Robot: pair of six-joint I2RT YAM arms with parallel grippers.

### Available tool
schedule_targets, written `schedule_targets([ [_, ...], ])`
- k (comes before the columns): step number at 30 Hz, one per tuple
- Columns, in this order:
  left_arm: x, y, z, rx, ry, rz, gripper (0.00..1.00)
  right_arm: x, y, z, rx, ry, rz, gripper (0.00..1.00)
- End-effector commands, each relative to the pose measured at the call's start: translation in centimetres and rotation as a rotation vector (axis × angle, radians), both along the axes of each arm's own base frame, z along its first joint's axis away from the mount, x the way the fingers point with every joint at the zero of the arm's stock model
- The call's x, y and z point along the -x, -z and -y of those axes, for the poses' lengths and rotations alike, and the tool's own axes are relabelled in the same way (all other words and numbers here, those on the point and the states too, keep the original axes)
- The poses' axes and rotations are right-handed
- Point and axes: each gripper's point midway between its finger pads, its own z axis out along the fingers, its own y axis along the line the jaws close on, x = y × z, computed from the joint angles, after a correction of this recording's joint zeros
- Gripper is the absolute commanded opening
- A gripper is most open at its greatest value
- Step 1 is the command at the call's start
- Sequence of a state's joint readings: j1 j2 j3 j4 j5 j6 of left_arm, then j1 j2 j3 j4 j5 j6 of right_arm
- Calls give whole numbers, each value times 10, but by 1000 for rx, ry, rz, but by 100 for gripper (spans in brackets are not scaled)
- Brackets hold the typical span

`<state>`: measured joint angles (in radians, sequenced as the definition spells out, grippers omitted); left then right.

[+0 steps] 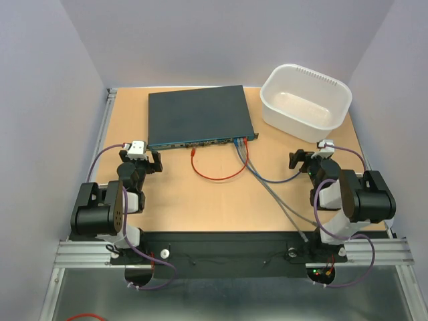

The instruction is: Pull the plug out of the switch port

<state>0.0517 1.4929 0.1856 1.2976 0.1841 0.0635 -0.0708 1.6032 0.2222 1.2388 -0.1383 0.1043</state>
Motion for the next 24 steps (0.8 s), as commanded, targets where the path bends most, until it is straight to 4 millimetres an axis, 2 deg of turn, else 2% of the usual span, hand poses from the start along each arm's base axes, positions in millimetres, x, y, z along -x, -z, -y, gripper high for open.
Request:
schedule_targets([
  [1,-14,-101,1,-36,11,382,99,-9,-25,-1,14,-1,76,100],
  [2,-14,-100,2,-37,12,381,99,-8,-29,-1,8,1,85,100],
  [3,-14,-101,2,-35,12,382,99,-7,-46,1,12,14,125,100],
  [5,-16,-98,2,-37,14,369,99,0,-51,4,8,31,120,100],
  [6,-15,-99,3,-38,9,372,99,4,-69,5,-17,49,141,100],
  [7,-15,-102,2,-38,6,384,99,7,-75,5,-17,50,146,100],
  [8,-14,-117,-1,-20,-15,422,99,10,-87,-1,-84,36,165,100],
  [9,-32,-113,-9,-7,-57,330,99,14,-90,-9,-103,-2,156,100],
  [10,-40,-128,-12,-4,-71,302,99,19,-108,-23,-155,-74,187,100],
  [11,-52,-126,-10,-4,-61,232,97,20,-113,-30,-195,-104,176,99],
  [12,-55,-116,-8,-25,-38,121,90,16,-133,-38,-234,-142,188,97],
  [13,-67,-149,0,-29,14,156,85,18,-126,-48,-277,-185,110,94],
  [14,-68,-159,7,-34,53,154,81,22,-132,-66,-351,-268,69,88],
  [15,-65,-152,14,-44,98,97,81,18,-147,-73,-390,-304,65,85],
  [16,-66,-172,31,-45,191,115,81,20,-142,-82,-438,-323,0,79],
  [17,-66,-177,40,-50,234,101,81,22,-143,-93,-496,-350,-40,78],
  [18,-64,-163,49,-48,267,18,81,26,-140,-113,-508,-399,-78,77],
  [19,-68,-182,73,-94,313,40,81,25,-141,-122,-515,-401,-105,77],
  [20,-72,-182,82,-119,317,21,81,25,-138,-129,-540,-387,-135,77],
  [21,-77,-176,105,-161,327,-20,80,22,-130,-138,-556,-370,-166,77],
  [23,-85,-170,121,-220,337,-37,80,18,-122,-145,-657,-344,-208,76],
  [24,-93,-152,130,-229,348,-82,79,14,-105,-152,-690,-346,-256,75],
])
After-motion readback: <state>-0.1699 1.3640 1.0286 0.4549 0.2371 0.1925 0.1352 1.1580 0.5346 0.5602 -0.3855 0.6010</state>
